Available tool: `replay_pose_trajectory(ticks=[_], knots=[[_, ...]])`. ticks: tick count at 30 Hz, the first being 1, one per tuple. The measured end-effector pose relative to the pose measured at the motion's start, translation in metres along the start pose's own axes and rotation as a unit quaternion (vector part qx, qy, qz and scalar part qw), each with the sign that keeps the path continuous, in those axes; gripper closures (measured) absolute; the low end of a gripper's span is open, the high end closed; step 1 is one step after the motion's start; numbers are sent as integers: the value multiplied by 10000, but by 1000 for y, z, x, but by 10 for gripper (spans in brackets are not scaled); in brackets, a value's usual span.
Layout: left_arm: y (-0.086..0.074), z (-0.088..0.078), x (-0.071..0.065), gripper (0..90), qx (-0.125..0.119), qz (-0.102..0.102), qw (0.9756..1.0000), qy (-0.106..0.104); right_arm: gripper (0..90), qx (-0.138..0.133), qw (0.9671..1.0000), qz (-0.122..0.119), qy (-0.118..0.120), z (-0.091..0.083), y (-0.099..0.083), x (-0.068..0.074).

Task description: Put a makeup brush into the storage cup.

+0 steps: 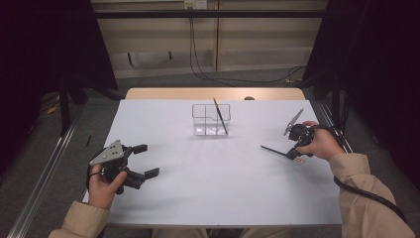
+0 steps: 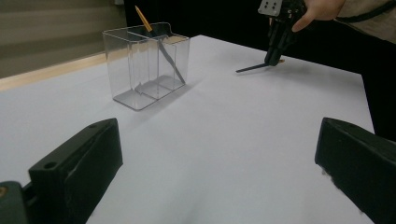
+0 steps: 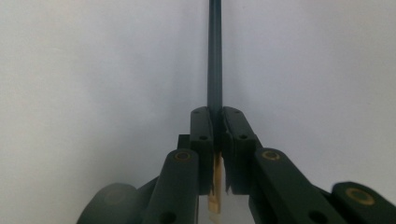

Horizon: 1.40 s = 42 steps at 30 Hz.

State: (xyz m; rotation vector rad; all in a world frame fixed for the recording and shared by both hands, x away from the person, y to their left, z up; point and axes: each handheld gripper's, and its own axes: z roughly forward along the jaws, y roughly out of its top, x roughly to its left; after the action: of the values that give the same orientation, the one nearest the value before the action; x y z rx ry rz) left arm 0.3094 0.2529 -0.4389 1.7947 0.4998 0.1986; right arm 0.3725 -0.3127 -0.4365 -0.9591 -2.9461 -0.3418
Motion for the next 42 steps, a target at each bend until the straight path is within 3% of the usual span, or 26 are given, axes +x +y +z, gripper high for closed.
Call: replay_pose_trajectory(ticks=[5,20,29,42], knots=[[0,0,0,7,7,6,10000,6,840,-71,10000,39,17,-2,0,2],[1,2,-1,7,25,4,10000,-11,840,-179,9997,-148,96,-7,11,17],[1,4,-2,7,39,-20,10000,-25,840,-317,9983,-479,47,-10,24,34],[0,12,-3,6,219,-36,9997,-128,840,-333,9946,-963,181,-6,46,58]])
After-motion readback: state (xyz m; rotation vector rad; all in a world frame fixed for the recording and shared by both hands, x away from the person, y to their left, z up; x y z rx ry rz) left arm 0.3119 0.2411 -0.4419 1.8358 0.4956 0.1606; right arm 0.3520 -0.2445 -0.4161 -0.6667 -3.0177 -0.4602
